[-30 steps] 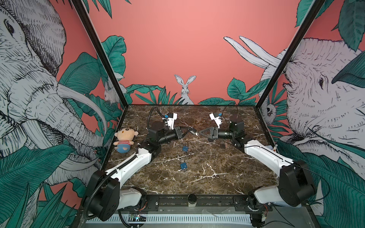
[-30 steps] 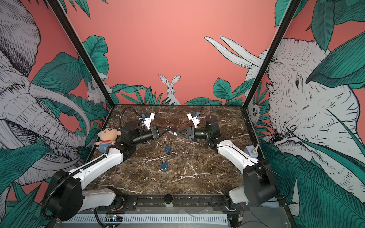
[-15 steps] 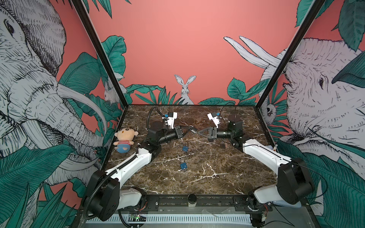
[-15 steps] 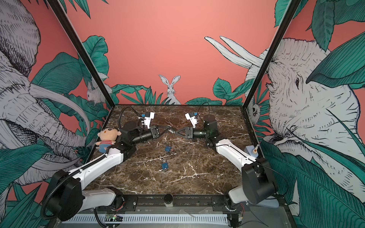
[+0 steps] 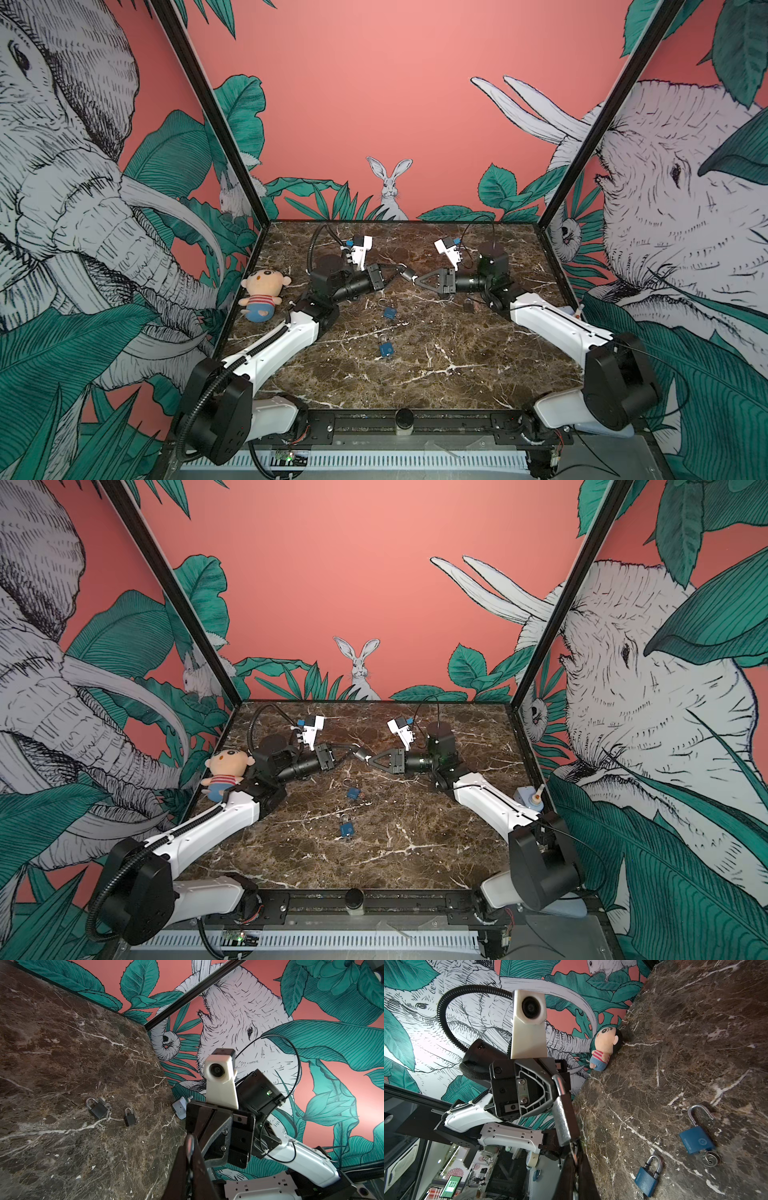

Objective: Lock with the key

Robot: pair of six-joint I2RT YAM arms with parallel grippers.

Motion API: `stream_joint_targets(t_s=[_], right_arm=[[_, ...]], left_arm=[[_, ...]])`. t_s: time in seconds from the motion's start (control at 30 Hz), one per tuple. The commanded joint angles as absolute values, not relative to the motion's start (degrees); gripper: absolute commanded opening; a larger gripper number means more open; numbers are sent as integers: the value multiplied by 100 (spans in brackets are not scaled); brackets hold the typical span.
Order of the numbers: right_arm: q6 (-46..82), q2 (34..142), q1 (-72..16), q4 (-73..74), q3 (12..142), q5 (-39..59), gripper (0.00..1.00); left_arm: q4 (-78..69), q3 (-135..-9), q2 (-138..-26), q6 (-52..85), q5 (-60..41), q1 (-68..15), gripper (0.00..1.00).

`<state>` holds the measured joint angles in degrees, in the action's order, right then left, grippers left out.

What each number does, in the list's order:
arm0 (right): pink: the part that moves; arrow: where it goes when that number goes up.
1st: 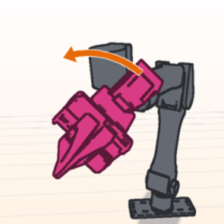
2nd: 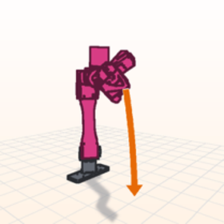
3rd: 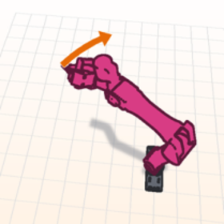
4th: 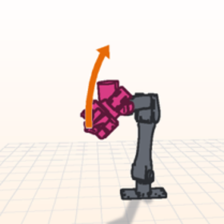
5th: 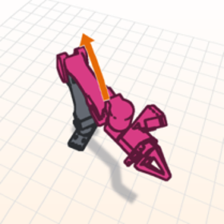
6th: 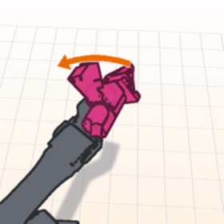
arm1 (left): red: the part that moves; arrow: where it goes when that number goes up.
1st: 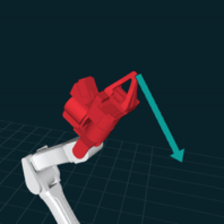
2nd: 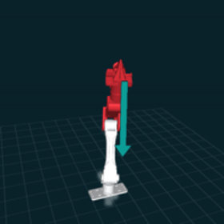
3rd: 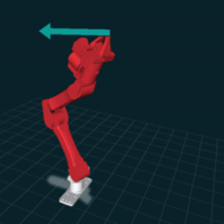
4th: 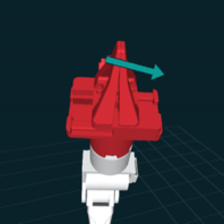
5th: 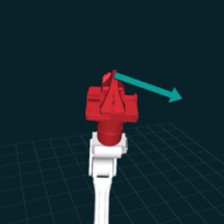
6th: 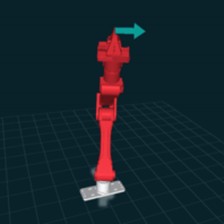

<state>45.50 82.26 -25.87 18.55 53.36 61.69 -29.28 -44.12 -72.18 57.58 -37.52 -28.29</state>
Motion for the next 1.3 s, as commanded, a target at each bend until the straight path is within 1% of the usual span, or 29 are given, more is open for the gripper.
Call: stream_joint_targets(t_s=[0.0,0.33,0.5,0.6,0.73,0.9,1.03,1.27], right_arm=[[4477,8192,-2613,1975,5450,6241,0],[4529,8143,-2587,2021,5287,6214,0],[4473,7984,-2469,1901,5120,6115,0],[4094,7765,-2361,1264,5103,5797,0],[3097,7389,-2312,-393,5380,4880,0],[2770,6949,-2169,-1238,5378,4169,0],[2674,6610,-1895,-1750,5173,3883,0],[2487,6138,-1372,-2632,5106,3629,0]], left_arm=[[-3441,-4446,-7065,5915,-3700,-2671,0],[-3455,-4412,-6822,6007,-3829,-2184,0],[-3107,-4473,-6720,5803,-3928,-2057,0],[-2334,-4616,-6713,5359,-4038,-2052,0],[-1560,-4656,-6810,4911,-4169,-2081,0],[-909,-4597,-7138,4395,-4127,-2493,0],[-133,-4875,-7609,3723,-3722,-3168,0],[-512,-5123,-8730,3731,-3622,-3838,0]])
